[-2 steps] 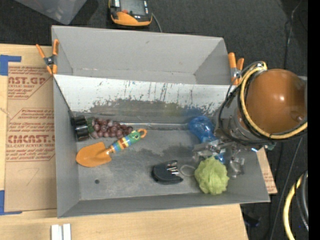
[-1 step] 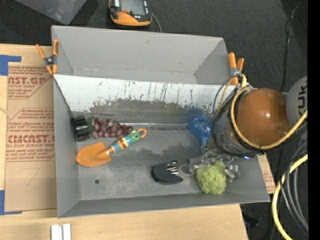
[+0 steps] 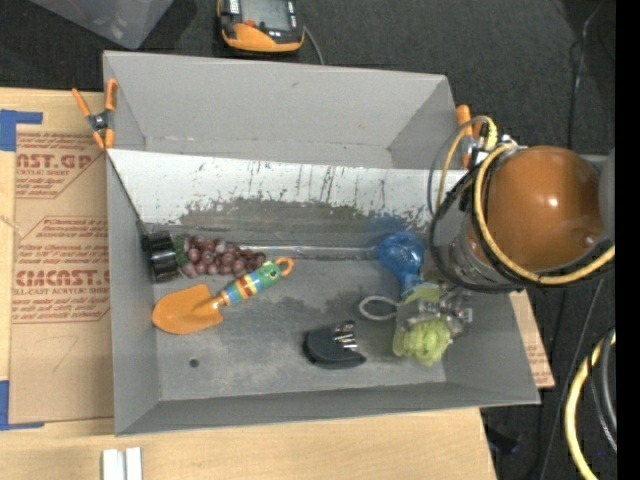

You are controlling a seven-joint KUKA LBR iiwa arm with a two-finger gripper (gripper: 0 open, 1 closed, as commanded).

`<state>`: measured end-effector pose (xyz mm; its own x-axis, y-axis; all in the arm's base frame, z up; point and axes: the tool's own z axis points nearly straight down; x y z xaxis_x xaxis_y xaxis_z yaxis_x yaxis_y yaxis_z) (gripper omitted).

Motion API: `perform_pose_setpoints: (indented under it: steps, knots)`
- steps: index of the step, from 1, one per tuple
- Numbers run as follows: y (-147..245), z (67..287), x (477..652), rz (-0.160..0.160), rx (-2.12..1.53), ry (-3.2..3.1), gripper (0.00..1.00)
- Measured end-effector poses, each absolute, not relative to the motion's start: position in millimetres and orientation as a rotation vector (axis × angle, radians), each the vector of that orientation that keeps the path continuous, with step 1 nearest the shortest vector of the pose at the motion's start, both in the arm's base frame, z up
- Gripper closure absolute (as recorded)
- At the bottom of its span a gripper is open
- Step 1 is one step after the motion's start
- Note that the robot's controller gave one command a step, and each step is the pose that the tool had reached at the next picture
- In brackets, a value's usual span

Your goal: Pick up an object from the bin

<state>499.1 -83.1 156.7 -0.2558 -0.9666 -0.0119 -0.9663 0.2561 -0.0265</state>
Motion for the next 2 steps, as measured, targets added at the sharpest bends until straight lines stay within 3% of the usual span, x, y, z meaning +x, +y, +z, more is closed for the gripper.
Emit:
perform_pose_setpoints:
  steps: [1,2]
  knots:
    - [-82.9,156.5,498.9,-0.02,-1.901,2.469,1.0]
    - [-87.9,262.8,507.7,-0.015,-1.924,2.452,1.0]
